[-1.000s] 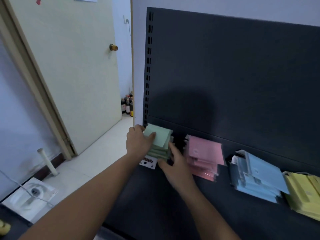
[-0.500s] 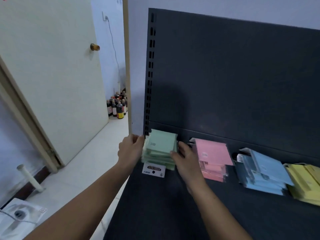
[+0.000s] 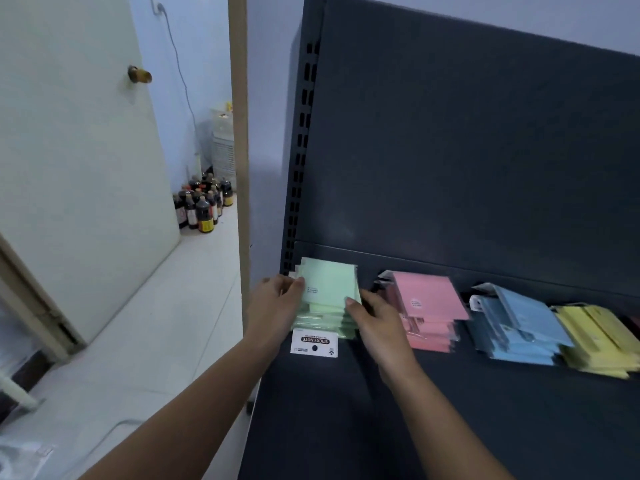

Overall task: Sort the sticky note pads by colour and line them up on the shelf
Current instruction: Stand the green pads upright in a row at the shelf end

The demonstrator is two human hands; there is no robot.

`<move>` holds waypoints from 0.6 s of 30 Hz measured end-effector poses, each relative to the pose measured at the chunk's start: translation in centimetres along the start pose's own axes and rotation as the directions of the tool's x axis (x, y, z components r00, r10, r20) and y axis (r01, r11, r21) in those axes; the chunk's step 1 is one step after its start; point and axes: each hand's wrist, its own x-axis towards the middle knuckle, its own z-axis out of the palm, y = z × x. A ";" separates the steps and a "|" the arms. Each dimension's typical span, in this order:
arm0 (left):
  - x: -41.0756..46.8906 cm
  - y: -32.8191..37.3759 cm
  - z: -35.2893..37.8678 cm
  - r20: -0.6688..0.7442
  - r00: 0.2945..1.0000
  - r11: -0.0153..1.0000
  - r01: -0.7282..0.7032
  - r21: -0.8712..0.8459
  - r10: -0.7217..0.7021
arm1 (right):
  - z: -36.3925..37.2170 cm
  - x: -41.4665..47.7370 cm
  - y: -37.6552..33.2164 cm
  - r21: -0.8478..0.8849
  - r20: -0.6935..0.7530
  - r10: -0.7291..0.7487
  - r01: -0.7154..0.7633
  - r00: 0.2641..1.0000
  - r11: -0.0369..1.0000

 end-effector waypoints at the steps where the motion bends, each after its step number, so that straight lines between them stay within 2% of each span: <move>1: 0.0 -0.1 0.1 -0.008 1.000 1.000 -0.002 0.021 0.003 | 0.1 0.0 0.0 -0.029 0.010 -0.013 0.013 1.000 0.999; 4: 0.2 0.3 0.3 -0.062 0.997 0.998 -0.035 0.048 0.038 | 0.1 0.1 -0.4 -0.098 0.039 -0.070 0.073 0.997 0.993; 7: -0.4 1.1 0.3 -0.098 0.987 0.988 -0.122 0.095 0.131 | 0.0 -0.1 -0.7 -0.073 0.036 -0.118 0.120 0.992 0.990; 9: -1.0 1.7 0.4 -0.088 0.976 0.980 -0.195 0.030 0.197 | -0.3 -0.3 -0.8 -0.042 0.019 -0.179 0.179 0.984 0.983; 11: -2.1 2.7 0.2 -0.018 0.981 0.968 -0.196 -0.160 0.195 | -0.6 -0.6 -1.2 0.053 -0.038 -0.221 0.223 0.975 0.973; 13: -3.1 3.4 -0.2 0.079 0.980 0.941 -0.152 -0.303 0.184 | -1.0 -1.1 -1.5 0.218 -0.099 -0.211 0.228 0.973 0.949; 16: -4.6 3.3 -0.7 0.137 0.971 0.927 -0.138 -0.348 0.196 | -1.6 -2.4 -1.5 0.377 -0.113 -0.167 0.198 0.979 0.905; 18: -6.0 2.7 -1.0 0.150 0.974 0.938 -0.113 -0.329 0.170 | -2.0 -3.6 -0.8 0.402 -0.005 -0.154 0.143 0.988 0.904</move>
